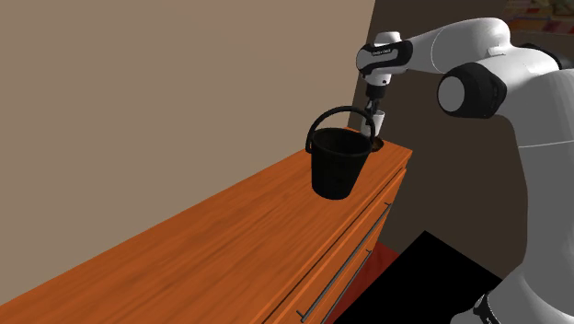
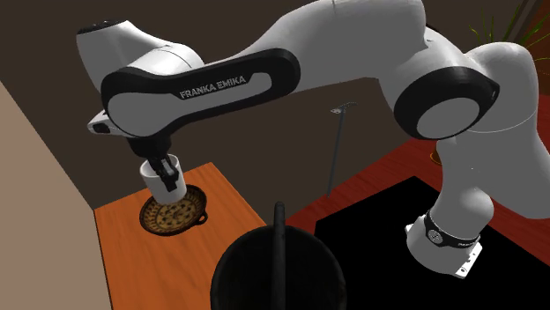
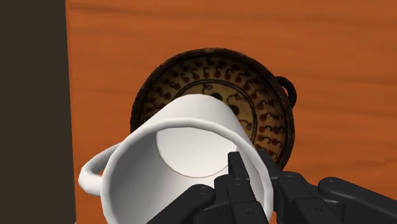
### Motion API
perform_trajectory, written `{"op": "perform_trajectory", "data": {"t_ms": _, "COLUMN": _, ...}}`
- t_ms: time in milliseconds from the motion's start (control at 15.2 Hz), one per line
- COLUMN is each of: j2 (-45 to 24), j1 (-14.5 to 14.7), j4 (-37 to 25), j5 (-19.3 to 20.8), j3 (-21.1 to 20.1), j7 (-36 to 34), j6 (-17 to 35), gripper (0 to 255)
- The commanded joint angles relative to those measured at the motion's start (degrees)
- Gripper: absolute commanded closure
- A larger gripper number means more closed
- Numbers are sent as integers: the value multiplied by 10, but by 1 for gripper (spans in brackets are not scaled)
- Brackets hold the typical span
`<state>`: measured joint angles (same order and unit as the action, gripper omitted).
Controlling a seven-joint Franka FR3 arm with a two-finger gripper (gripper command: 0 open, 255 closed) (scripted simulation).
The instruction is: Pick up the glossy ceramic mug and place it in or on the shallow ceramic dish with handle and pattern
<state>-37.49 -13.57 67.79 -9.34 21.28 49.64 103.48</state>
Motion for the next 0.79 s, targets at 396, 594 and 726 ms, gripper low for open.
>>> {"op": "perform_trajectory", "data": {"t_ms": 396, "j2": -4, "j1": 2, "j4": 29, "j5": -2, "j3": -1, "j7": 1, "j6": 33, "gripper": 255}}
{"op": "perform_trajectory", "data": {"t_ms": 594, "j2": -4, "j1": 2, "j4": 29, "j5": -2, "j3": -1, "j7": 1, "j6": 33, "gripper": 255}}
{"op": "perform_trajectory", "data": {"t_ms": 726, "j2": -4, "j1": 2, "j4": 29, "j5": -2, "j3": -1, "j7": 1, "j6": 33, "gripper": 0}}
